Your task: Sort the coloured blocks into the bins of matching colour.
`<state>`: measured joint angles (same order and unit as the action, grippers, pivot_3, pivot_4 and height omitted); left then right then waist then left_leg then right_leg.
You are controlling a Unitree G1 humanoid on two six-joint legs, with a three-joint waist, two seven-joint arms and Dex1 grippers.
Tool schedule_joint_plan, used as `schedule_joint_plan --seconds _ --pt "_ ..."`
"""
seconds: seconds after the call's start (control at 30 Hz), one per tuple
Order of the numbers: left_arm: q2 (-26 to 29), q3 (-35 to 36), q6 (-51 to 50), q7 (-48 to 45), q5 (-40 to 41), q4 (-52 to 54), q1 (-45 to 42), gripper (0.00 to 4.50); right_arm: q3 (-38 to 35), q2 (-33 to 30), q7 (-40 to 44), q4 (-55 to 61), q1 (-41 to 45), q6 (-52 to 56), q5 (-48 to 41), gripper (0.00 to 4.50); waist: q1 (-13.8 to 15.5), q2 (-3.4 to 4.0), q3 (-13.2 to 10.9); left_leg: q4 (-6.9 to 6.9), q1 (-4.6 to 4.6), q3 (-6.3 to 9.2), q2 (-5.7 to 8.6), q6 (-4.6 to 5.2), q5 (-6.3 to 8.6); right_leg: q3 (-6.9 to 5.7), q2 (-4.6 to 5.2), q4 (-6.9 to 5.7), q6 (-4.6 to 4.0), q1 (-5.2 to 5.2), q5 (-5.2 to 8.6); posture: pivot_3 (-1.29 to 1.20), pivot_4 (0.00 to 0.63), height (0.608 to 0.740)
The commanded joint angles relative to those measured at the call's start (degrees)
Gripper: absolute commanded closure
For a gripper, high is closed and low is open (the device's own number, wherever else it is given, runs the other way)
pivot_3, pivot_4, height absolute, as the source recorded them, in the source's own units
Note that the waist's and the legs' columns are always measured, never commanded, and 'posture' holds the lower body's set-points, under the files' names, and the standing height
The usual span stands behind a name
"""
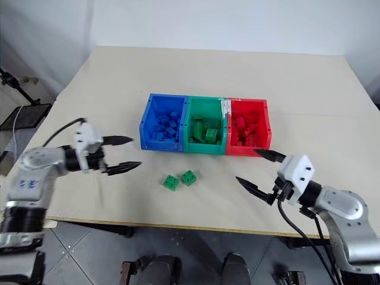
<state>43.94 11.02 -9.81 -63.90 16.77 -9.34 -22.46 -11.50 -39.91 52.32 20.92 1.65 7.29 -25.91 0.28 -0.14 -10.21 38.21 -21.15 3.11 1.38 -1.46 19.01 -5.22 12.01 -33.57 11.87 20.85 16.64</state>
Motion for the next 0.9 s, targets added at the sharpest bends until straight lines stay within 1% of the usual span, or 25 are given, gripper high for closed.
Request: schedule_joint_plan --seconds 0.03,0.07,0.13,0.17,0.27,0.3,0.33,0.4,0.43,0.5,0.57,0.63,0.7,0.83,0.9 --pt "3.3 2.84 2.72 -1.04 0.34 2.44 5.3 0.13 1.78 -0.9 3.83 -1.91 2.02 -1.48 -0.33 0.0 -0.21 0.0 0.0 -0.03 0.0 0.0 0.0 0.0 0.0 0.0 0.0 0.0 0.0 0.01 0.0 0.0 0.15 0.74" --pt "3.65 2.69 2.54 -0.94 0.47 3.36 5.97 0.13 1.92 -0.96 4.34 -2.4 2.37 -1.65 -0.22 0.0 -0.15 0.0 0.0 -0.04 0.0 -0.01 0.0 -0.01 0.01 0.0 0.0 0.0 0.0 0.02 0.0 0.0 0.15 0.74" --pt "3.18 0.96 -1.28 0.22 1.8 9.15 6.56 0.13 1.82 -0.91 4.76 -3.52 3.22 -1.86 -0.18 0.0 0.24 -0.03 -0.02 -0.04 -0.03 0.01 0.0 -0.01 0.01 -0.02 -0.01 0.0 0.0 0.02 0.0 0.0 0.15 0.74" --pt "2.94 -0.57 -4.26 0.35 2.91 13.15 6.84 0.13 1.82 -0.93 4.95 -3.91 3.43 -1.99 -0.06 0.0 0.46 -0.06 -0.04 -0.01 -0.05 0.01 0.0 -0.01 0.01 -0.01 -0.01 0.0 0.0 0.02 0.0 0.0 0.15 0.74" --pt "2.24 -7.03 -12.69 2.77 2.42 23.72 6.21 0.13 1.48 -1.1 5.42 -4.45 3.14 -2.36 0.32 0.0 0.72 -0.07 -0.03 0.0 -0.03 0.0 0.0 -0.01 0.01 0.01 0.0 0.0 -0.02 0.01 -0.01 0.0 0.15 0.74" --pt "1.66 -9.42 -16.48 4.39 2.09 26.72 5.17 0.13 1.17 -1.16 5.49 -4.37 2.7 -2.45 0.39 0.0 0.72 -0.06 -0.03 0.0 -0.03 0.0 0.0 -0.02 0.02 0.0 -0.01 -0.01 -0.02 0.01 -0.01 0.0 0.15 0.74" --pt "1.09 -11.94 -23.4 6.08 3.39 29.92 3.46 0.13 0.77 -1.22 5.36 -4.2 2.15 -2.39 0.48 0.0 0.73 -0.06 -0.03 -0.01 -0.02 -0.01 0.0 -0.02 0.02 0.01 -0.01 -0.01 -0.02 0.02 -0.01 0.0 0.15 0.74" --pt "-0.03 -15.71 -32.99 9.08 4.25 33.92 0.24 0.13 0.28 -1.26 4.99 -3.82 1.43 -2.14 0.6 0.0 0.81 -0.07 -0.03 -0.01 -0.04 -0.01 -0.01 -0.02 0.02 0.01 -0.03 -0.03 -0.02 0.04 -0.01 0.0 0.15 0.74" --pt "-1.64 -18.01 -36.76 11.45 3.5 34.85 -2.36 0.13 -0.01 -1.15 4.51 -3.44 1.0 -1.79 0.44 0.0 0.82 -0.07 -0.03 0.01 -0.04 -0.02 -0.02 -0.02 0.02 0.02 -0.04 -0.03 -0.02 0.04 -0.01 0.0 0.15 0.74" --pt "-4.12 -21.35 -42.67 16.36 1.19 35.2 -6.49 0.13 -0.46 -0.97 3.74 -2.57 0.08 -1.29 0.21 0.0 0.87 -0.07 -0.03 0.03 -0.02 -0.03 -0.02 -0.02 0.02 0.05 -0.04 -0.06 -0.02 0.04 -0.01 0.0 0.15 0.74" --pt "-5.89 -27.55 -47.8 18.81 -1.44 33.61 -11.31 0.13 -1.7 -1.1 3.23 -1.07 -2.52 -1.4 0.21 0.0 1.0 -0.07 -0.03 0.03 -0.02 -0.03 -0.02 -0.02 0.02 0.06 -0.05 -0.06 -0.02 0.03 -0.01 0.0 0.15 0.74" --pt "-10.04 -31.52 -51.23 21.23 -2.38 30.49 -15.36 0.13 -3.13 -1.07 2.62 0.3 -5.36 -1.59 0.3 0.0 1.1 -0.04 -0.02 0.03 -0.07 -0.03 -0.02 -0.02 0.02 0.06 -0.06 -0.02 -0.02 0.06 -0.01 0.0 0.15 0.74" --pt "-11.14 -35.49 -51.92 21.88 -4.35 28.31 -18.39 0.13 -3.39 -1.89 2.97 1.2 -7.84 -2.69 1.98 0.0 1.14 -0.07 -0.03 0.03 -0.06 -0.07 0.0 -0.01 0.03 0.08 -0.06 0.0 -0.02 0.03 -0.01 0.0 0.15 0.74" --pt "-12.04 -39.97 -48.4 20.09 -6.61 21.93 -22.5 0.13 -3.86 -1.88 2.65 3.2 -11.49 -3.44 3.08 0.0 0.85 -0.06 -0.03 -0.02 -0.1 -0.2 -0.07 -0.01 0.03 0.18 -0.13 0.02 -0.05 0.18 0.0 0.0 0.15 0.74" --pt "-11.78 -41.88 -48.05 18.59 -6.99 20.67 -23.9 0.13 -4.46 -1.49 1.8 3.85 -12.38 -3.59 3.12 0.0 0.88 -0.06 -0.03 -0.02 -0.08 -0.28 -0.08 -0.01 0.03 0.25 -0.13 0.02 -0.06 0.21 0.01 0.0 0.15 0.74"
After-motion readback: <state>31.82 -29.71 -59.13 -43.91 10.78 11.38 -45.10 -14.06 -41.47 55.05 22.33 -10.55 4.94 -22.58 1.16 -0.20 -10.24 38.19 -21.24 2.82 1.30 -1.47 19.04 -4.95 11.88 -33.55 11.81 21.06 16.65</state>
